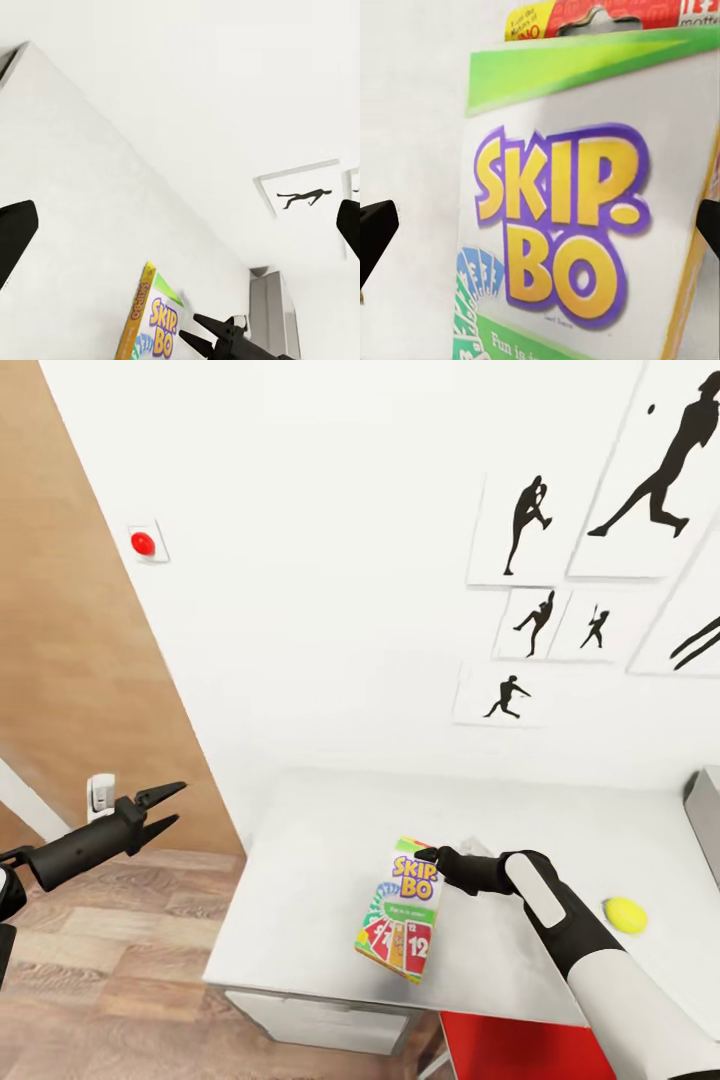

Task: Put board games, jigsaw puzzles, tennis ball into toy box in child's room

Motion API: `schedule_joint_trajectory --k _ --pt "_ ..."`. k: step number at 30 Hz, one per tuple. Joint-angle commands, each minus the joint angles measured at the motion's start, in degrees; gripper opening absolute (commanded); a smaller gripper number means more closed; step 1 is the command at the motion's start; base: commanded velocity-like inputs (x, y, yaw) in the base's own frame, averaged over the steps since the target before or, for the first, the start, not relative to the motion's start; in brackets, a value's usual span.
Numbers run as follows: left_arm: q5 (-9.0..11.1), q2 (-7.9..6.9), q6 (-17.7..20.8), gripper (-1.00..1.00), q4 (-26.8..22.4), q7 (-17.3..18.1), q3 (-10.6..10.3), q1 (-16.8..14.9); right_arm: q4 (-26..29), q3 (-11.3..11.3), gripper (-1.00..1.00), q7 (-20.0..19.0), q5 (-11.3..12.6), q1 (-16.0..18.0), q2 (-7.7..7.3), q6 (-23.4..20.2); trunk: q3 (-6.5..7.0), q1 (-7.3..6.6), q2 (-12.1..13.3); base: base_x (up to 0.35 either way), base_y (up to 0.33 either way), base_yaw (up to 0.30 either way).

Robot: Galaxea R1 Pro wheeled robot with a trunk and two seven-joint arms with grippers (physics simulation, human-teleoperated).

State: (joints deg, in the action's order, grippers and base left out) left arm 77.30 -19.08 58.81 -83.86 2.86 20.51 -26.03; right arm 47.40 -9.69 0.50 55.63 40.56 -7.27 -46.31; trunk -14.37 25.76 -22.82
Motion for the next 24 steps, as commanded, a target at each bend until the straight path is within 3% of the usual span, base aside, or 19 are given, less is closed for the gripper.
schedule_joint_trajectory --k 1,16,24 --pt "-0.32 0.01 0.27 1.0 0.01 0.3 0.07 -0.07 0.06 -0.15 1.0 0.06 0.21 0.04 -0.07 -0.11 -0.11 0.03 -0.11 0.0 0.0 0.144" --pt "-0.37 0.01 0.26 1.0 0.01 0.27 0.06 -0.07 0.1 -0.15 1.0 0.2 0.26 -0.04 -0.11 -0.18 -0.11 0.03 -0.11 -0.003 0.0 0.037" --pt "-0.24 0.01 0.34 1.0 -0.17 0.32 0.12 -0.07 0.15 -0.15 1.0 0.2 0.26 -0.02 -0.11 -0.18 -0.11 0.03 -0.11 -0.152 0.0 0.002"
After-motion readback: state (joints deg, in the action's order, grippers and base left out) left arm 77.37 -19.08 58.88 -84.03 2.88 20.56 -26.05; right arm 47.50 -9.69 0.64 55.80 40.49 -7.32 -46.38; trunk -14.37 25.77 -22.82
